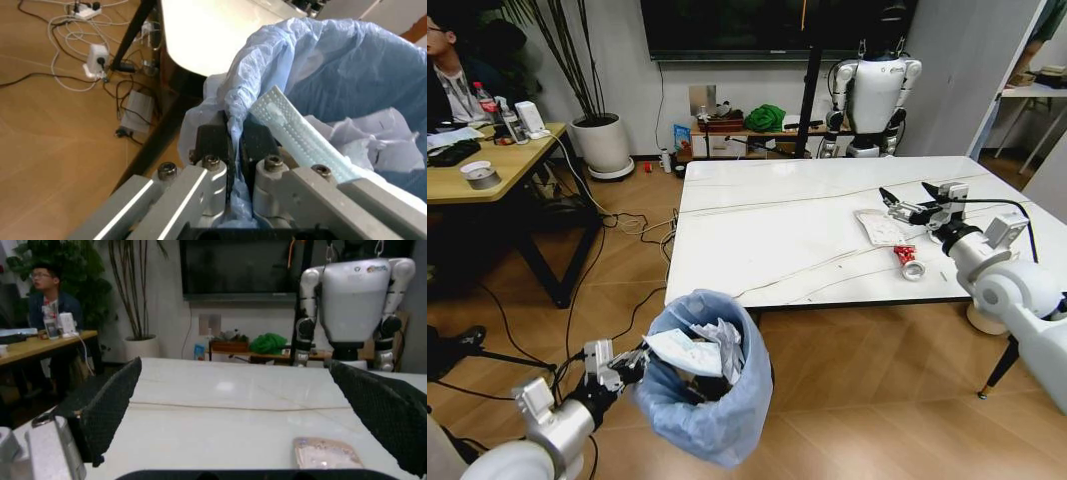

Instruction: Pick up the trash bin and place the trash from the table into it.

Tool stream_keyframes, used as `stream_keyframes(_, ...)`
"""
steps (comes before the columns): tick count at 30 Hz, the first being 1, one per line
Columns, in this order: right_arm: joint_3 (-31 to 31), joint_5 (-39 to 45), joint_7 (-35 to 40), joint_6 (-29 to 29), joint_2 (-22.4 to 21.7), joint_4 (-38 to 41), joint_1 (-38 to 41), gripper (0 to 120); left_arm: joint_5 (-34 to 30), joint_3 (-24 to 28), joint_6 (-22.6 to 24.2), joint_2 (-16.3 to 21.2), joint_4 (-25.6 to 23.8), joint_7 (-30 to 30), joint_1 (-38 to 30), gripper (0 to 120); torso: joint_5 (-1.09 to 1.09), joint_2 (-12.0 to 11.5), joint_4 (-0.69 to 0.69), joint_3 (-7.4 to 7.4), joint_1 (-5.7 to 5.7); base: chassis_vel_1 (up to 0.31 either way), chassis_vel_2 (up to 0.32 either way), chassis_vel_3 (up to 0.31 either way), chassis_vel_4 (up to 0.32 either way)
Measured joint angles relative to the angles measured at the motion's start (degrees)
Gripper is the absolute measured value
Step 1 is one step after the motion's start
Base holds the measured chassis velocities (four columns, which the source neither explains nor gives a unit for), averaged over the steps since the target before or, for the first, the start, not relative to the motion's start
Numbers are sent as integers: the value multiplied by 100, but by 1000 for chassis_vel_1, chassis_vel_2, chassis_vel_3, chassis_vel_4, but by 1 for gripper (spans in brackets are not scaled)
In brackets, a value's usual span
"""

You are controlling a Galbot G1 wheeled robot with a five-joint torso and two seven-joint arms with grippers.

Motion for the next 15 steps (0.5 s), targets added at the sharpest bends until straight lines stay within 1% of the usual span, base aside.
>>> stream_keyframes(2,239,-37,-29,23,59,90,-323,100,16,0,-2,-4,-2,0,19,0,-4,0,-6,0,0,0,0,0,0)
stream_keyframes(3,239,-37,-29,23,59,90,-323,100,16,0,-2,-4,-2,0,19,0,-4,0,-6,0,0,0,0,0,0)
stream_keyframes(4,357,-66,-56,43,108,117,-488,100,18,1,-3,4,-3,1,35,0,-4,0,-10,0,0,0,0,0,0)
stream_keyframes(6,531,-97,-77,81,221,142,-733,100,18,1,-3,34,-11,3,64,0,-2,0,-12,0,0,0,0,0,0)
stream_keyframes(12,933,-155,-109,97,556,233,-1304,100,-5,-14,-4,118,-68,4,103,0,-2,0,-7,0,0,0,0,0,0)
stream_keyframes(15,1088,-176,-136,97,685,275,-1525,100,-10,-15,-5,146,-74,4,123,0,-3,0,-8,0,0,0,0,0,0)
